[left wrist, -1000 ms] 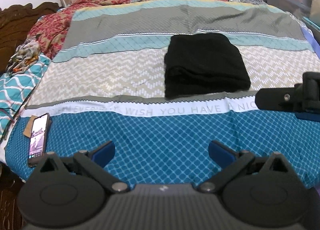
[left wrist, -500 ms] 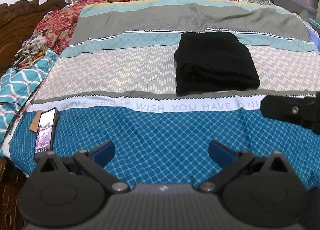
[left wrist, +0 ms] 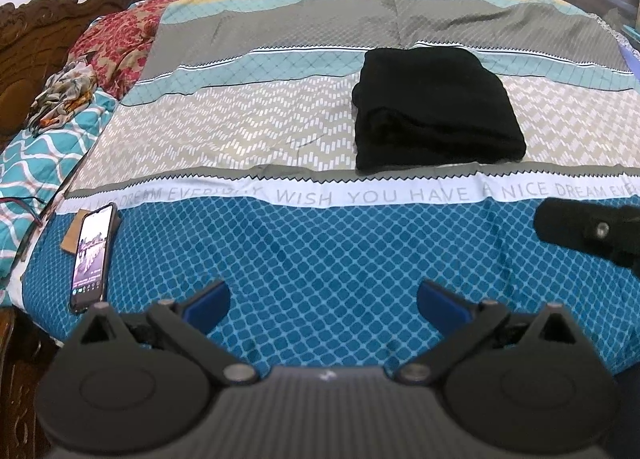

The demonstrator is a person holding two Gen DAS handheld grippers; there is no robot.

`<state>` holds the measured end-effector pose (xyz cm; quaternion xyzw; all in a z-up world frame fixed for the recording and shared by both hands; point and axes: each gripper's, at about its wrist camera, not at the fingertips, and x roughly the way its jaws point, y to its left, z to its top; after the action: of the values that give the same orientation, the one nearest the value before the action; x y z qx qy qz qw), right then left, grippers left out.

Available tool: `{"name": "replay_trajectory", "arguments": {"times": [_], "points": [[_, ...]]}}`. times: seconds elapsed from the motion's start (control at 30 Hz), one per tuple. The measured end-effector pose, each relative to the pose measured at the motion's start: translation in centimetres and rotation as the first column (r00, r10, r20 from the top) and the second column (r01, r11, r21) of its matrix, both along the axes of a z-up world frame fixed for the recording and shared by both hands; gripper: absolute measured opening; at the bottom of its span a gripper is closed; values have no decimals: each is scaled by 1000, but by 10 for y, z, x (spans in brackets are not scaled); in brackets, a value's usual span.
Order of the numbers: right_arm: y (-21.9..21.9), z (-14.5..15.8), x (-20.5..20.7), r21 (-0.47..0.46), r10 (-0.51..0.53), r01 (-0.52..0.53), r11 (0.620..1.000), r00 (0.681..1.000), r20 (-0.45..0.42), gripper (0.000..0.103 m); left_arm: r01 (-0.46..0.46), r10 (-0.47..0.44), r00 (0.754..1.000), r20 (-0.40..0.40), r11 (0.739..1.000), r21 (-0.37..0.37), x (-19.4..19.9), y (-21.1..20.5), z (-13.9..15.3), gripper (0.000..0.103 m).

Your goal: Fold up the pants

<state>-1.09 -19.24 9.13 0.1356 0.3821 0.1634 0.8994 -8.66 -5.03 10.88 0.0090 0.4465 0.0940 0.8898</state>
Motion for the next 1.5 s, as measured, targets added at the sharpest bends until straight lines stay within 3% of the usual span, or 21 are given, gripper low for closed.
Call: {"name": "replay_trajectory", "arguments": {"times": [1.07,1.5], "points": [[-2,-6,-6,18,-26,27,999,1000,-16,100,-11,14,998,-56,999,38,-5,3,-17,103],[-3,-8,-4,22,-28,29,999,999,-30,99,20,-20,991,-129,1000,-5,-3,-3,-32,103]]}}
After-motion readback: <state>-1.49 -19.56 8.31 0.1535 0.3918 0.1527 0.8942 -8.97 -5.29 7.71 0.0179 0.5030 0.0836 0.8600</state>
